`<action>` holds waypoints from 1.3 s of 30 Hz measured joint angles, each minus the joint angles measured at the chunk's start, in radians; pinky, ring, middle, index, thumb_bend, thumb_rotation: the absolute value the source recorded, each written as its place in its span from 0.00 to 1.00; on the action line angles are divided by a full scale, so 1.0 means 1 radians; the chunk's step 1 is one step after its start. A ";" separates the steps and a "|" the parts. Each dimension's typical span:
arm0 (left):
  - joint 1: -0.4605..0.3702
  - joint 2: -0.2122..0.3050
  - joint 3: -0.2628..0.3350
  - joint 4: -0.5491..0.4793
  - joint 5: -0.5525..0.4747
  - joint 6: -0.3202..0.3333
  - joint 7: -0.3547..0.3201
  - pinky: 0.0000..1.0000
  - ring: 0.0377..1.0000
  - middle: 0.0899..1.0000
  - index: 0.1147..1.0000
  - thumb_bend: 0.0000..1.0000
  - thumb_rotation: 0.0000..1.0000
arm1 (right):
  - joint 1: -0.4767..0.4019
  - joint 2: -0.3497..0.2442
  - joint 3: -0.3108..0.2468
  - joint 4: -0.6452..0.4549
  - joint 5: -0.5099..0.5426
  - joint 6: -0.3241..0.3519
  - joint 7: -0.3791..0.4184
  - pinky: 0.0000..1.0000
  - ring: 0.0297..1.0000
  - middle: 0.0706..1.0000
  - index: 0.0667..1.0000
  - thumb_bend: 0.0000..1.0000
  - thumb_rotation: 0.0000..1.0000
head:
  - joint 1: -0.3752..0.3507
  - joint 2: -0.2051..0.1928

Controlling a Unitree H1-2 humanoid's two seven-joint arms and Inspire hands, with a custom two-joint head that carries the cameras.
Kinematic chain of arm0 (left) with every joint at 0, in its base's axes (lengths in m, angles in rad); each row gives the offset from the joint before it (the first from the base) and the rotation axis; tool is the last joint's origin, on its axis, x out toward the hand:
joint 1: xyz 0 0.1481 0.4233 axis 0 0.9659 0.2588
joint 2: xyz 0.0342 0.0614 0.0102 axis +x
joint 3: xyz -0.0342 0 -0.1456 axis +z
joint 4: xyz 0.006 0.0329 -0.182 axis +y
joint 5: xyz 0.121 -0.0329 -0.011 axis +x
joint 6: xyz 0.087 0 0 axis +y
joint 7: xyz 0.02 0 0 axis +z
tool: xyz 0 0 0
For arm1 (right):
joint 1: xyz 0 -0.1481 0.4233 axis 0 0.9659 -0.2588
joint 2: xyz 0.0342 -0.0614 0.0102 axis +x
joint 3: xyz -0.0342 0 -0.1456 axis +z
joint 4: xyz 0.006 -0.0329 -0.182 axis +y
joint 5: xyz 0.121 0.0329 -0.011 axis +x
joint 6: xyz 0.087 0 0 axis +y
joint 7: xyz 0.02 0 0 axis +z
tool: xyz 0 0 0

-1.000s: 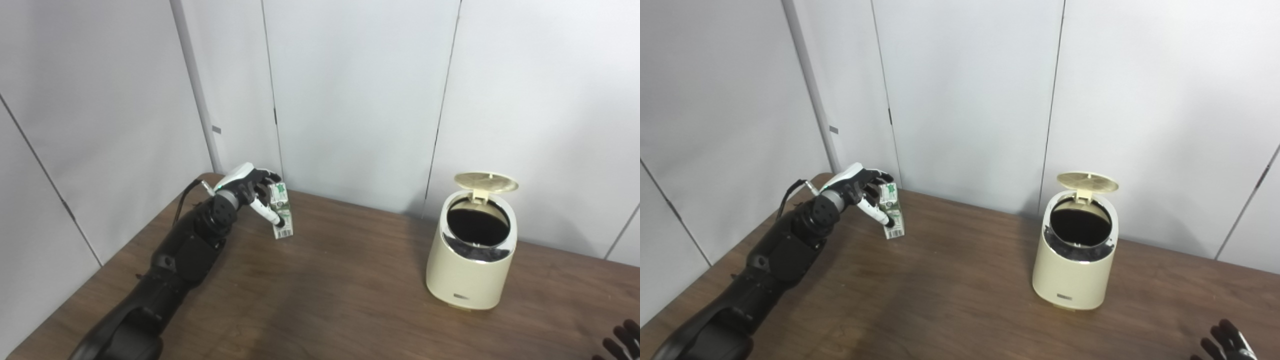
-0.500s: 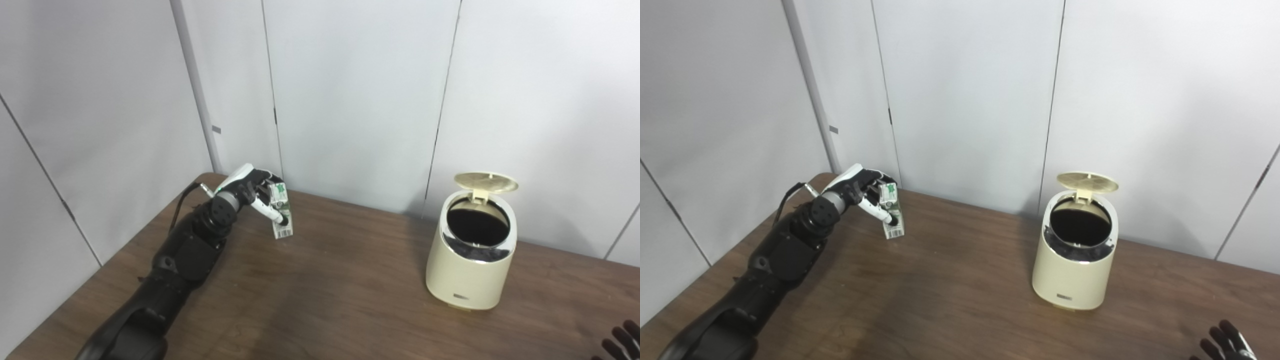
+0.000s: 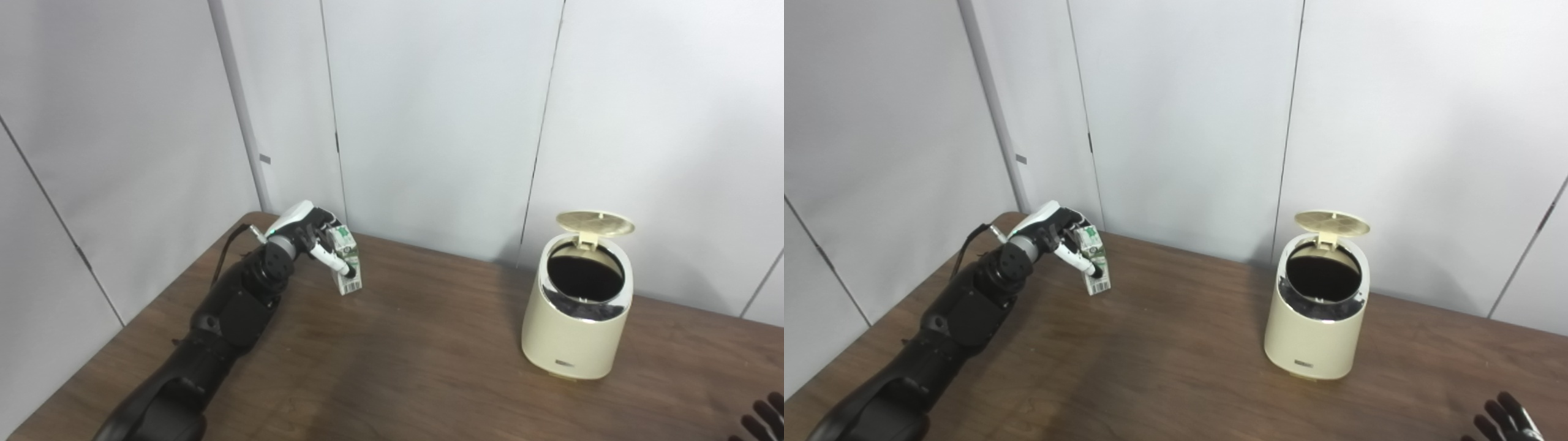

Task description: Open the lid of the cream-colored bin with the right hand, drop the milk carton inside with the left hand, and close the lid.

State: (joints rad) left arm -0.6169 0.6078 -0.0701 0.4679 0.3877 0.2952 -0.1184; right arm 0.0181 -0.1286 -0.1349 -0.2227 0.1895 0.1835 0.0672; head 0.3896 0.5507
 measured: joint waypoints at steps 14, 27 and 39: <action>0.016 -0.010 0.019 0.006 0.008 -0.075 0.074 0.37 0.43 0.44 0.39 0.48 0.00 | 0.000 0.000 0.004 0.003 0.012 0.004 0.002 0.83 0.91 0.92 0.92 0.50 0.79 | -0.005 0.000; 0.080 -0.121 0.112 -0.190 0.014 -0.077 0.217 0.36 0.42 0.45 0.38 0.48 0.00 | -0.006 0.000 0.005 0.045 -0.001 -0.012 0.005 0.84 0.91 0.92 0.91 0.53 0.79 | -0.084 -0.015; 0.158 -0.254 0.082 -0.398 0.084 -0.087 0.278 0.34 0.41 0.43 0.41 0.48 0.00 | -0.017 0.026 0.000 0.065 -0.002 -0.069 -0.002 0.79 0.89 0.91 0.89 0.56 0.75 | -0.192 -0.029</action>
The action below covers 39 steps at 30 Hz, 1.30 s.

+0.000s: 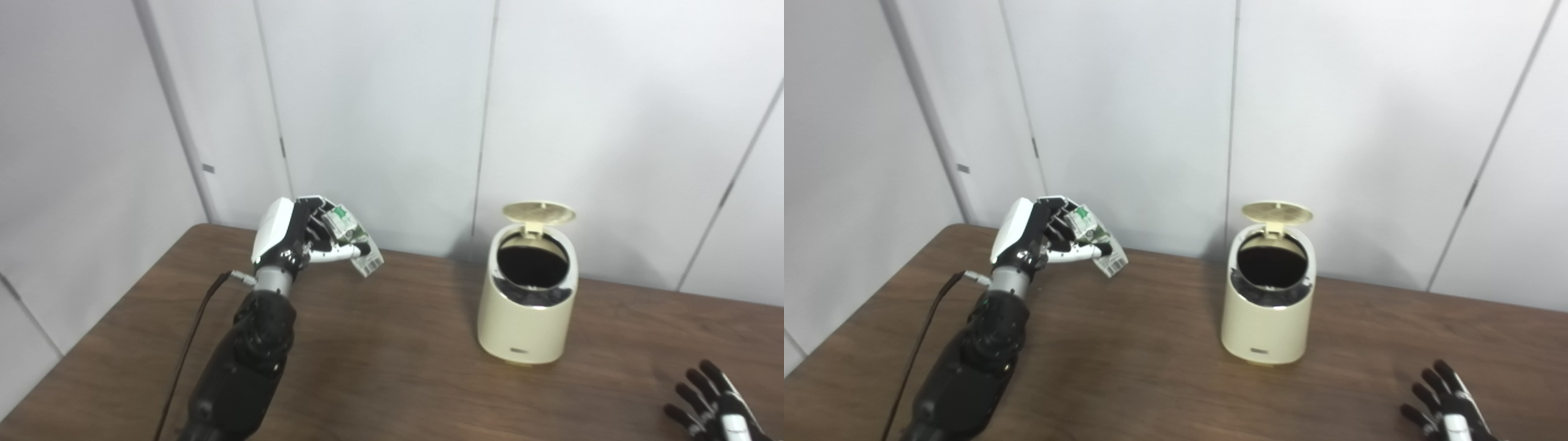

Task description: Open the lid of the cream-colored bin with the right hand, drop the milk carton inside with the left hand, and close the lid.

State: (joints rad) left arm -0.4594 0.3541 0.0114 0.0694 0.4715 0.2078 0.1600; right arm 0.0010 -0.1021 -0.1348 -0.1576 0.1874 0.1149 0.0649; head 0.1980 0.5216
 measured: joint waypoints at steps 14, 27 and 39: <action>0.070 -0.049 -0.090 -0.188 0.121 -0.118 -0.006 0.36 0.41 0.49 0.40 0.47 0.00 | -0.002 0.013 0.006 0.018 -0.052 -0.075 -0.020 0.85 0.92 0.92 0.89 0.59 0.78 | -0.144 -0.008; 0.070 -0.080 -0.142 -0.306 0.203 -0.206 -0.049 0.37 0.42 0.46 0.39 0.48 0.00 | -0.004 0.045 0.035 0.027 -0.099 -0.083 -0.048 0.86 0.91 0.92 0.90 0.58 0.83 | -0.229 -0.012; -0.010 -0.102 -0.161 -0.319 0.222 -0.271 -0.097 0.38 0.43 0.48 0.40 0.48 0.00 | -0.003 0.049 0.056 0.012 -0.129 -0.079 -0.066 0.88 0.92 0.92 0.91 0.57 0.85 | -0.229 -0.008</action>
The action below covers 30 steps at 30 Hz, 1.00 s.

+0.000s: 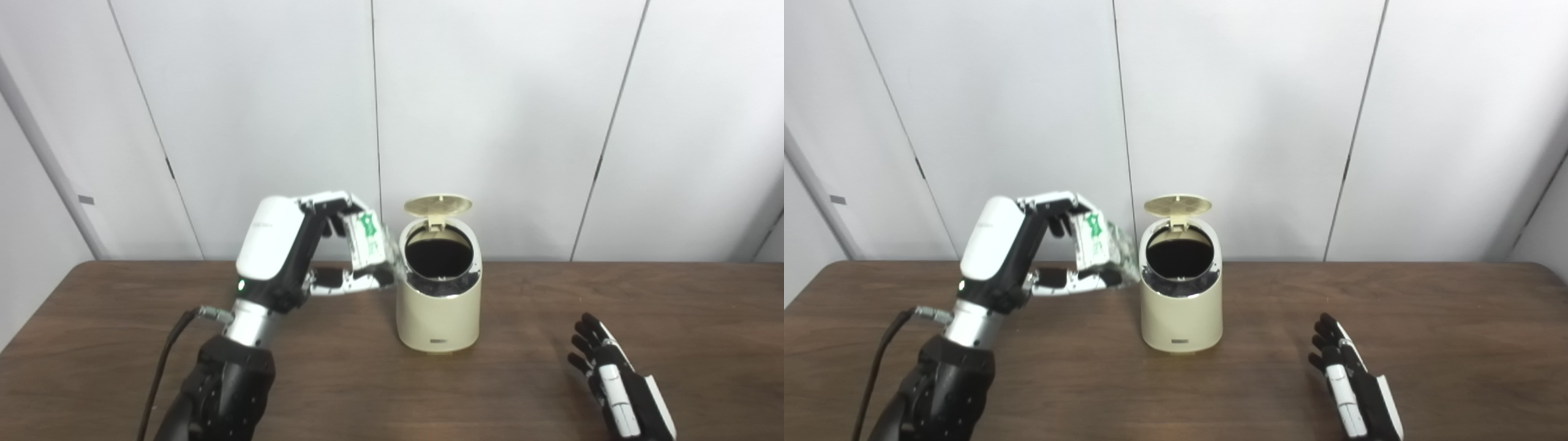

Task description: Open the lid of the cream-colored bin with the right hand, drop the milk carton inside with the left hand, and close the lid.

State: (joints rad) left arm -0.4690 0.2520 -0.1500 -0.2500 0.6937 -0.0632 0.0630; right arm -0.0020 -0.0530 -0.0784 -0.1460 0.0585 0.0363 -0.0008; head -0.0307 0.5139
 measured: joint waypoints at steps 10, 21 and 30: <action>-0.023 -0.042 -0.016 0.029 0.000 -0.060 -0.020 0.39 0.42 0.46 0.40 0.48 0.00 | 0.000 0.005 0.008 0.000 0.002 0.000 -0.004 0.87 0.92 0.91 0.91 0.57 0.85 | -0.003 0.002; -0.064 -0.088 -0.023 0.161 0.008 -0.157 0.016 0.40 0.42 0.46 0.40 0.48 0.00 | 0.000 0.006 0.010 0.001 0.001 0.000 -0.007 0.88 0.92 0.91 0.92 0.57 0.86 | -0.006 0.000; -0.105 -0.107 -0.029 0.338 0.050 -0.230 0.110 0.41 0.42 0.47 0.41 0.48 0.00 | 0.000 0.006 0.012 0.005 -0.001 -0.001 -0.008 0.87 0.91 0.91 0.91 0.58 0.86 | -0.006 -0.002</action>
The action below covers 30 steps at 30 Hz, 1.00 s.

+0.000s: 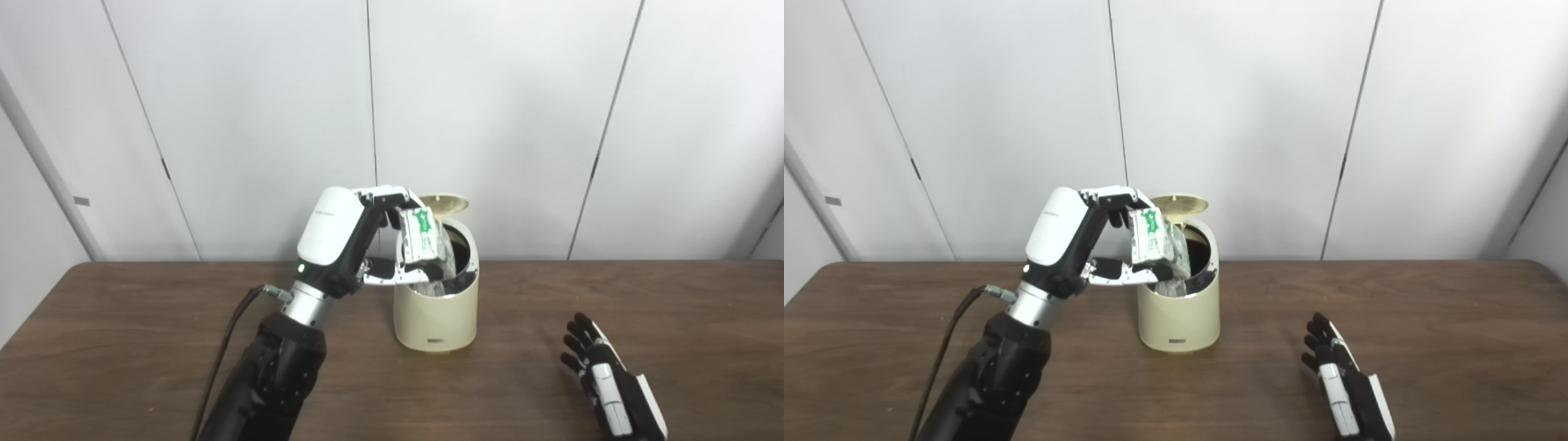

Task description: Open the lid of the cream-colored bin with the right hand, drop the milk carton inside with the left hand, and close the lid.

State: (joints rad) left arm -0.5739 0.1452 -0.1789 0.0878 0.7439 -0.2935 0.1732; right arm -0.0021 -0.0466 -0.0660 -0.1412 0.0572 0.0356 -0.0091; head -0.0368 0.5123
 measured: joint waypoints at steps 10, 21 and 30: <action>-0.057 0.001 -0.027 0.154 0.041 -0.050 0.102 0.37 0.40 0.46 0.39 0.48 0.00 | 0.000 0.003 0.004 0.000 0.008 0.000 0.000 0.86 0.91 0.91 0.91 0.56 0.86 | 0.006 -0.008; -0.098 0.025 -0.066 0.229 0.097 -0.084 0.177 0.37 0.40 0.45 0.39 0.48 0.00 | 0.001 0.009 0.009 -0.003 0.005 0.006 -0.001 0.86 0.91 0.92 0.91 0.56 0.85 | 0.009 -0.012; -0.098 0.031 -0.102 0.254 0.133 -0.090 0.212 0.38 0.41 0.44 0.38 0.48 0.00 | 0.002 0.009 0.009 -0.005 0.007 0.006 -0.001 0.86 0.92 0.92 0.91 0.55 0.86 | 0.008 -0.006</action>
State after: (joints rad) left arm -0.6718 0.1765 -0.2811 0.3423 0.8773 -0.3834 0.3855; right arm 0.0001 -0.0381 -0.0573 -0.1458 0.0644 0.0418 -0.0102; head -0.0291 0.5062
